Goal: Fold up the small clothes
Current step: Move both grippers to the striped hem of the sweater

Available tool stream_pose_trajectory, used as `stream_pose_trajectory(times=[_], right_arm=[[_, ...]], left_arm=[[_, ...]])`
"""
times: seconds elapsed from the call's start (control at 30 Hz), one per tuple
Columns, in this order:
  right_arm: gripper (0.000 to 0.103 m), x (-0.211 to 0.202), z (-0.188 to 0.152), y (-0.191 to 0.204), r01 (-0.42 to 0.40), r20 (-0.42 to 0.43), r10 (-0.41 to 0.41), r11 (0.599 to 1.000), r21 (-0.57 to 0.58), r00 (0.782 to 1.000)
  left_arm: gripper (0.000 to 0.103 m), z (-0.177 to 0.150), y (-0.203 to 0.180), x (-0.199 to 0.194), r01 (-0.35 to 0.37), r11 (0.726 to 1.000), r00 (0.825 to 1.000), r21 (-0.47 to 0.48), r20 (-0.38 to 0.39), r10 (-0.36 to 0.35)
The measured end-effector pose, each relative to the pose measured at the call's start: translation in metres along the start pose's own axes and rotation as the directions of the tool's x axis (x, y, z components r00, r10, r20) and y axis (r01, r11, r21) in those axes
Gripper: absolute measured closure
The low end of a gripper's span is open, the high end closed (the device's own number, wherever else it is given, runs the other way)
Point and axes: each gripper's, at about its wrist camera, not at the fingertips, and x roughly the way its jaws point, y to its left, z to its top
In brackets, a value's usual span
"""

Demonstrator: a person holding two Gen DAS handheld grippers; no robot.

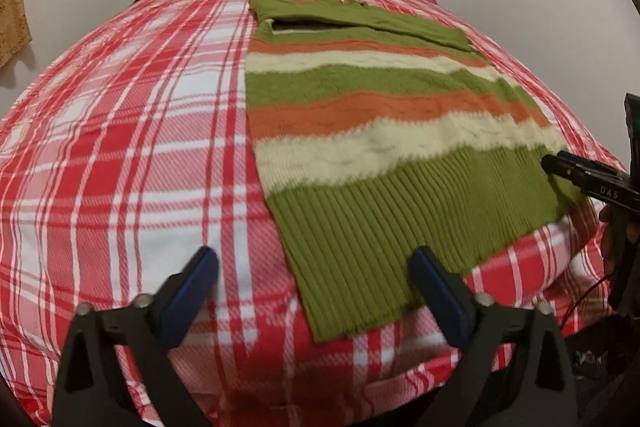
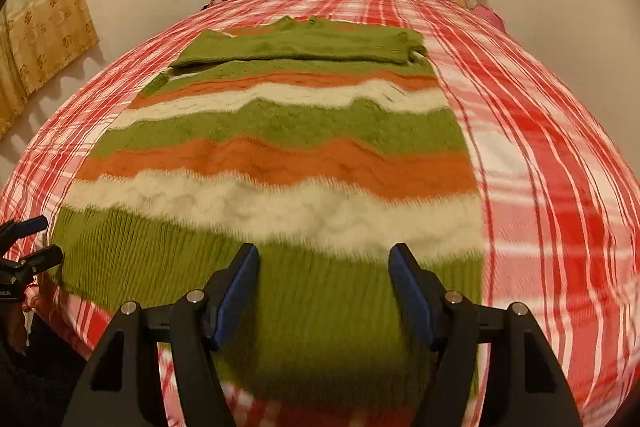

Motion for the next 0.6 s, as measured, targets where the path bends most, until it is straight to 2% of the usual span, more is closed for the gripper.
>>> stream_pose_trajectory(times=[0.13, 0.2, 0.27, 0.4, 0.5, 0.53, 0.57, 0.6], right_arm=[[0.034, -0.010, -0.016, -0.003, 0.005, 0.029, -0.006, 0.999, 0.036, 1.000], [0.034, -0.013, -0.018, -0.003, 0.020, 0.034, -0.020, 1.000, 0.021, 0.999], [0.034, -0.019, -0.017, -0.004, 0.051, 0.055, -0.051, 0.999, 0.014, 0.997], [0.034, -0.031, -0.013, -0.019, 0.044, 0.089, -0.050, 0.996, 0.073, 0.995], [0.034, -0.034, -0.013, -0.027, 0.085, 0.071, -0.091, 0.993, 0.084, 0.993], [0.034, -0.035, -0.014, -0.032, 0.091, 0.068, -0.098, 0.992, 0.092, 0.993], [0.034, -0.038, -0.015, -0.038, 0.088, 0.068, -0.095, 0.990, 0.107, 0.993], [0.034, -0.040, -0.016, -0.044, 0.077, 0.066, -0.086, 0.989, 0.127, 0.994]], left_arm=[[0.027, -0.007, 0.000, 0.001, 0.080, 0.996, 0.996, -0.030, -0.045, -0.081], [0.032, -0.009, 0.002, -0.002, 0.115, 0.992, 0.992, -0.049, -0.045, -0.117], [0.042, -0.011, 0.003, -0.005, 0.144, 0.988, 0.988, -0.057, -0.043, -0.146], [0.050, -0.012, 0.000, -0.006, 0.139, 0.989, 0.990, -0.052, -0.033, -0.140], [0.059, -0.010, -0.002, -0.007, 0.137, 0.990, 0.990, -0.043, -0.015, -0.138], [0.067, -0.010, -0.003, -0.009, 0.148, 0.988, 0.989, -0.040, -0.006, -0.149], [0.081, -0.010, -0.002, -0.009, 0.173, 0.984, 0.985, -0.039, -0.003, -0.174], [0.082, -0.009, -0.002, -0.008, 0.184, 0.982, 0.983, -0.037, -0.003, -0.184]])
